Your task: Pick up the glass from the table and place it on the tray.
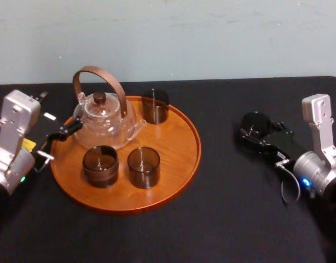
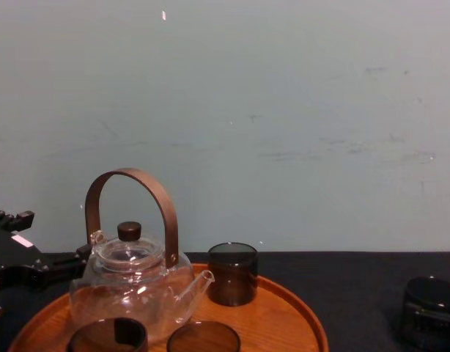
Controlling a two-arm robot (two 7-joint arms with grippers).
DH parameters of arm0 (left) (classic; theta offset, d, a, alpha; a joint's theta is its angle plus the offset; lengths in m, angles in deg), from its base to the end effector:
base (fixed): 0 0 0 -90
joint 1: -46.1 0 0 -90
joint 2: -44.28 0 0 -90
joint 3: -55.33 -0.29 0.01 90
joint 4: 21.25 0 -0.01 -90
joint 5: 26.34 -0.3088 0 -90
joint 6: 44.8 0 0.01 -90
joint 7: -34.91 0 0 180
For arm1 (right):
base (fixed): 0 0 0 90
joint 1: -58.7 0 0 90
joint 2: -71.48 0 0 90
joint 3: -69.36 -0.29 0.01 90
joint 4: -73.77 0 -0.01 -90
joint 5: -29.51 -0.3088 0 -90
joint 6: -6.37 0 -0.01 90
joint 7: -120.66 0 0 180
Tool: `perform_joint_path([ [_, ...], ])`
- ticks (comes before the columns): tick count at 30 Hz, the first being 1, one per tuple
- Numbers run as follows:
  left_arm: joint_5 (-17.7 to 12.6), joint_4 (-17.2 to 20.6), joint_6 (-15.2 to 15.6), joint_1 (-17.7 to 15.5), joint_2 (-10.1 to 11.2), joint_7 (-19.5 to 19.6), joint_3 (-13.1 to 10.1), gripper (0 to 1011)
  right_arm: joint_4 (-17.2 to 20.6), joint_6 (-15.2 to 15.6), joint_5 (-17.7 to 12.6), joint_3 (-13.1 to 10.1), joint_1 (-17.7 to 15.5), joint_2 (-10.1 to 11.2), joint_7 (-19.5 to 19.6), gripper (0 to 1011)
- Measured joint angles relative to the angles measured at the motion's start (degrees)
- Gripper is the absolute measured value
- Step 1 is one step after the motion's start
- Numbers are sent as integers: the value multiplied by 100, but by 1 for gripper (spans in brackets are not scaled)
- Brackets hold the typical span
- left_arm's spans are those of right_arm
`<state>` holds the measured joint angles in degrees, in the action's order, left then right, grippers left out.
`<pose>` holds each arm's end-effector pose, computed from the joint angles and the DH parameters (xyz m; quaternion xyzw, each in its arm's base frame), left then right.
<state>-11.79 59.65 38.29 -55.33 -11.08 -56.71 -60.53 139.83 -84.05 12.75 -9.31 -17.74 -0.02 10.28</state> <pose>0.3581 0.0827 -0.3023 0.1414 -0.1324 0.5799 0.7913 0.3830 -0.0806 -0.3446 -0.0919 0.0650 -0.5463 0.8300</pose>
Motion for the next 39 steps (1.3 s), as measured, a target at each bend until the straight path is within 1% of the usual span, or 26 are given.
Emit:
perform_joint_path([
  [22,0,0,0,0,0,0,0,1001,-581,1,60,138,428,-130,-120,1002],
  [33,0,0,0,0,0,0,0,1001,-576,6,63,134,425,-127,-118,1000],
  [35,0,0,0,0,0,0,0,1002,-573,5,63,133,423,-126,-117,979],
  [37,0,0,0,0,0,0,0,1001,-569,5,62,132,421,-125,-116,920],
  [39,0,0,0,0,0,0,0,1001,-566,4,62,130,419,-124,-116,908],
])
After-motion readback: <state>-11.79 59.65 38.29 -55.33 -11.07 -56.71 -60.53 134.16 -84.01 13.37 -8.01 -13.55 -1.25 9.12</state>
